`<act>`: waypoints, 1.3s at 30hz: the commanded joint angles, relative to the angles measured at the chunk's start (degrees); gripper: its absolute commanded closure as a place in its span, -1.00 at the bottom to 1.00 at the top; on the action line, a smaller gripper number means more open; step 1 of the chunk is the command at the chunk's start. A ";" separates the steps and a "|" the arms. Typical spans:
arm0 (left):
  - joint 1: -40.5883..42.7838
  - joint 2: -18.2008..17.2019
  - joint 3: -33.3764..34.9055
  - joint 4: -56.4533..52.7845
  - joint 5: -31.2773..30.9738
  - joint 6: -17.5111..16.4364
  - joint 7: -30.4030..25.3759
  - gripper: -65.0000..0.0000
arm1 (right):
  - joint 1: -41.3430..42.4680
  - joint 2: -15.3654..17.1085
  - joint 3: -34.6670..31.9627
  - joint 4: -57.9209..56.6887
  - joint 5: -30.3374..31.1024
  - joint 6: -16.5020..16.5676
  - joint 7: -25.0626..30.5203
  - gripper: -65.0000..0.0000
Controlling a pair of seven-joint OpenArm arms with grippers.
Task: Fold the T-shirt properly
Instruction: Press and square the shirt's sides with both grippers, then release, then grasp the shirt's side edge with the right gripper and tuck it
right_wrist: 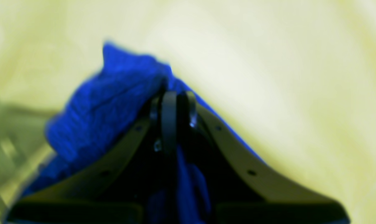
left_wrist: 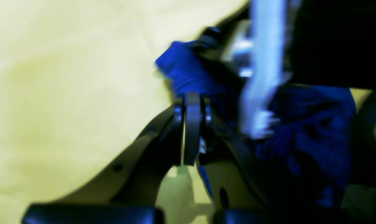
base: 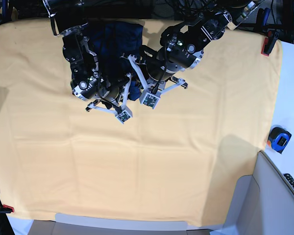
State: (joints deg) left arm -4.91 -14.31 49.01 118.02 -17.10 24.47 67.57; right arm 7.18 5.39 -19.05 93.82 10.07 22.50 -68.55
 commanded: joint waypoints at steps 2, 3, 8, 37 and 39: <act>0.12 0.11 -0.27 0.88 0.00 0.54 -0.63 1.00 | 2.09 -1.56 0.19 0.20 -0.88 -0.13 2.58 0.90; 0.20 0.11 -0.27 0.88 0.00 0.54 -0.63 1.00 | 2.62 -2.18 0.19 0.20 -1.32 -0.13 3.02 0.90; 0.29 0.11 -0.35 0.88 0.00 0.54 -0.63 1.00 | 4.56 -4.20 0.28 0.55 -1.14 -0.22 2.93 0.90; 15.94 0.11 -24.44 1.15 -0.26 0.37 -15.75 0.68 | -2.30 14.26 34.92 -4.90 45.63 0.14 -0.15 0.21; 15.94 0.02 -24.44 1.15 -0.26 0.37 -15.75 0.68 | -3.44 15.93 35.88 -8.50 51.96 0.14 -0.15 0.21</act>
State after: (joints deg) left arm 11.46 -14.09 24.75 118.21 -17.87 24.84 52.90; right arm 3.16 20.10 16.19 84.53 62.15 22.37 -69.45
